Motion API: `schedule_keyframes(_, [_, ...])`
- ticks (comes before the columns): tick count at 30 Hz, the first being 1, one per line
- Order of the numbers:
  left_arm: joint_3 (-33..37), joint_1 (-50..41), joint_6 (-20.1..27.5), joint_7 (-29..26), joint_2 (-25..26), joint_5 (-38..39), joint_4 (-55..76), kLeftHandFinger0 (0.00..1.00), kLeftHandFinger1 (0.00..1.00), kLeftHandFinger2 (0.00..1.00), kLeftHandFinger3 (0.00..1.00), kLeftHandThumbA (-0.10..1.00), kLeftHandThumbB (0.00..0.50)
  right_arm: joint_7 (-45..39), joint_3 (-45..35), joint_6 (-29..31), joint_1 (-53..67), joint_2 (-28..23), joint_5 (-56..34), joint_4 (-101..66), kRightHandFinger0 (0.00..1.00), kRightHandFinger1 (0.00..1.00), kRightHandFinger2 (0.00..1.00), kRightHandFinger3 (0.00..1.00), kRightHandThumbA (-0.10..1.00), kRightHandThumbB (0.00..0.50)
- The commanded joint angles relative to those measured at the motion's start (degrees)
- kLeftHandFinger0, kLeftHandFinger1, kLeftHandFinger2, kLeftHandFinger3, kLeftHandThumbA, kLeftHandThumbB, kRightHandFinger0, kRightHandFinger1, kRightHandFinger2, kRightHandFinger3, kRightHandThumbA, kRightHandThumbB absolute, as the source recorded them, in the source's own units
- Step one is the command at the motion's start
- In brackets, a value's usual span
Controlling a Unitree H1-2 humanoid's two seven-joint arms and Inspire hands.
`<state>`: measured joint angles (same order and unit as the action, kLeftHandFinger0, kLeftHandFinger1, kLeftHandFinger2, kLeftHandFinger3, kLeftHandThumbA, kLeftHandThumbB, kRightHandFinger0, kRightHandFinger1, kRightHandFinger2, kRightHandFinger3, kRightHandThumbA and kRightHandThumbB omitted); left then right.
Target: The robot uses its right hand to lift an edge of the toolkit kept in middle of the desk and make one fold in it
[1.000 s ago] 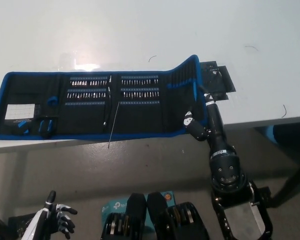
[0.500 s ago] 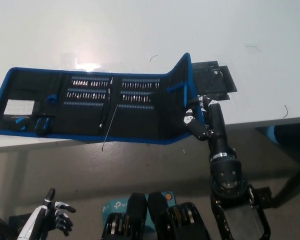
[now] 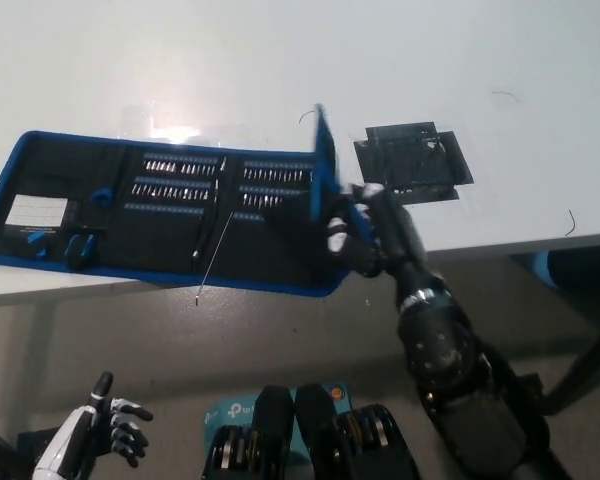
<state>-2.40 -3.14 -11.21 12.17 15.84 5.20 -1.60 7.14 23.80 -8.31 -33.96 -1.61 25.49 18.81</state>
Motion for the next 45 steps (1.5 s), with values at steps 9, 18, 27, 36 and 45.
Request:
schedule_keyframes(9, [1.01, 0.19, -0.46, 1.23, 1.23, -0.5, 1.59, 0.35, 0.32, 0.31, 0.43, 1.0, 0.5, -12.59, 19.37, -8.26, -12.92, 2.04, 16.49, 4.56, 0.0, 0.0, 0.0, 0.44, -0.1, 0.325])
schedule_keyframes(18, [2.13, 0.58, -0.13, 1.22, 0.77, -0.82, 1.35, 0.37, 0.31, 0.29, 0.42, 1.0, 0.5, -12.55, 22.91, -7.09, -16.41, 5.13, 19.76, 14.65, 0.0, 0.07, 0.1, 0.37, -0.1, 0.332])
schedule_keyframes(27, [1.83, 0.7, 1.27, 1.73, 0.67, 0.22, 0.65, 0.33, 0.3, 0.28, 0.38, 1.0, 0.5, -19.47, 26.58, -9.43, -15.75, 3.73, 22.61, 16.83, 1.0, 1.0, 1.0, 1.0, 0.17, 0.3])
schedule_keyframes(36, [1.5, 0.36, 0.33, 1.18, 0.61, -0.09, 0.83, 0.37, 0.33, 0.32, 0.43, 1.0, 0.5, -23.36, 21.27, -11.55, -13.94, 0.93, 19.34, 6.52, 1.0, 1.0, 1.0, 1.0, 0.45, 0.5])
schedule_keyframes(45, [1.08, -0.6, -0.13, 1.25, 0.29, 0.62, 1.28, 0.39, 0.33, 0.29, 0.42, 1.0, 0.5, -27.48, 13.78, -13.59, -10.78, 0.84, 15.97, -4.51, 1.0, 1.0, 1.0, 1.0, 0.48, 0.492])
